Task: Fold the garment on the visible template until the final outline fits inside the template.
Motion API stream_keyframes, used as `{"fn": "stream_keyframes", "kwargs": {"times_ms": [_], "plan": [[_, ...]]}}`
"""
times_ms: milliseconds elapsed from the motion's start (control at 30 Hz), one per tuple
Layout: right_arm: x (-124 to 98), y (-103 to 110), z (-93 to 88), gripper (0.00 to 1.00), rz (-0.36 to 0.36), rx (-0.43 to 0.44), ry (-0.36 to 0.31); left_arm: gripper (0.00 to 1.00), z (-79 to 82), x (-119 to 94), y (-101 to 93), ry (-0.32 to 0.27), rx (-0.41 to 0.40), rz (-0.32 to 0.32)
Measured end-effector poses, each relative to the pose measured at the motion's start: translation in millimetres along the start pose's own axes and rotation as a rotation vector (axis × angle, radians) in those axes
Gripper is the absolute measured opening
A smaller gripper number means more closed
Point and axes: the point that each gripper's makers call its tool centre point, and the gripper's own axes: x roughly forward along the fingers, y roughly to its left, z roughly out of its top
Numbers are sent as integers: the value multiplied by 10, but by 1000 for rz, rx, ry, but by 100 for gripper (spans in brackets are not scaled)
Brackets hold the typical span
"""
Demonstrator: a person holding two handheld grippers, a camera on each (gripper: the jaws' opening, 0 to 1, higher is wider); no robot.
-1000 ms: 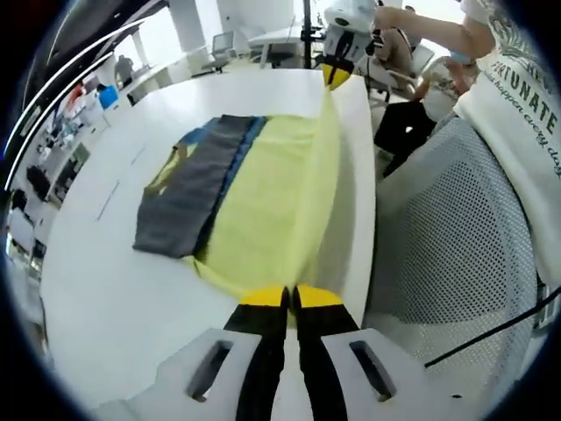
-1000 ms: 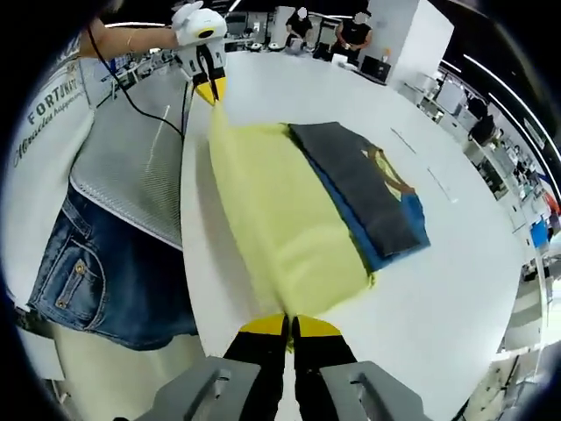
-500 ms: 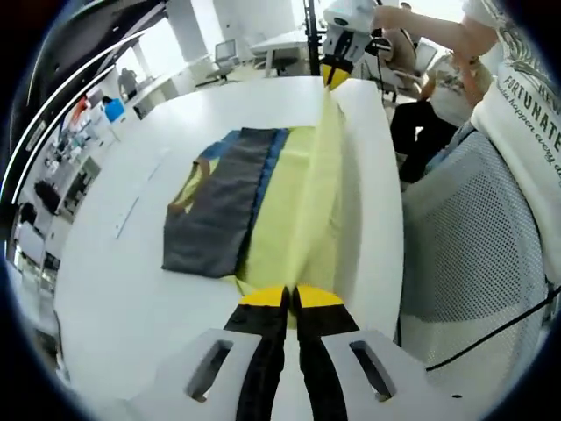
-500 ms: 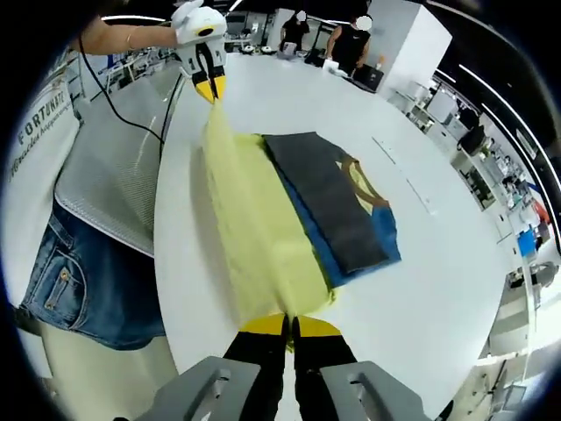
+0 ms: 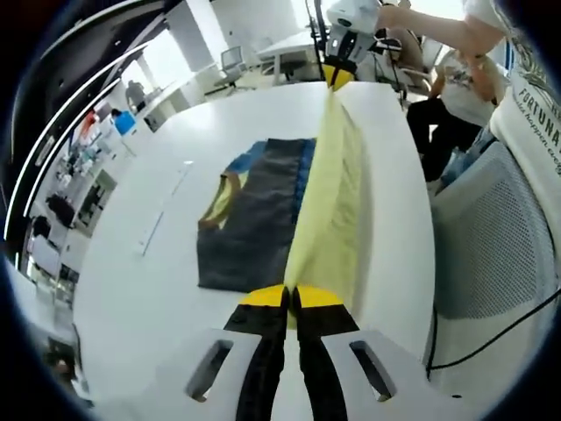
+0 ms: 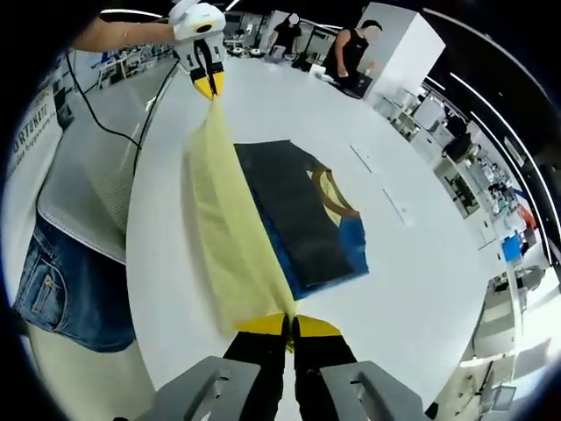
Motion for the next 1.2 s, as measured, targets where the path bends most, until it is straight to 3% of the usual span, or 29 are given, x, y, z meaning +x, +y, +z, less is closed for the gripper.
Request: {"fn": "stream_keyframes", "kwargs": {"times_ms": [267,367,533,900,1200], "plan": [[57,-246,65,0,-48,-10,7,0,96,26,251,0,36,28],[68,-339,122,0,-63,-1,-7,0,86,11,425,41,109,71],[97,-504,173,0,-95,-8,-1,0,197,8,570,-19,41,67],[199,-819,253,0,-155,-47,31,0,209,125,815,-4,76,99],[271,-1120,361,0,-209,-37,26,0,260,196,1148,-1,74,181]]}}
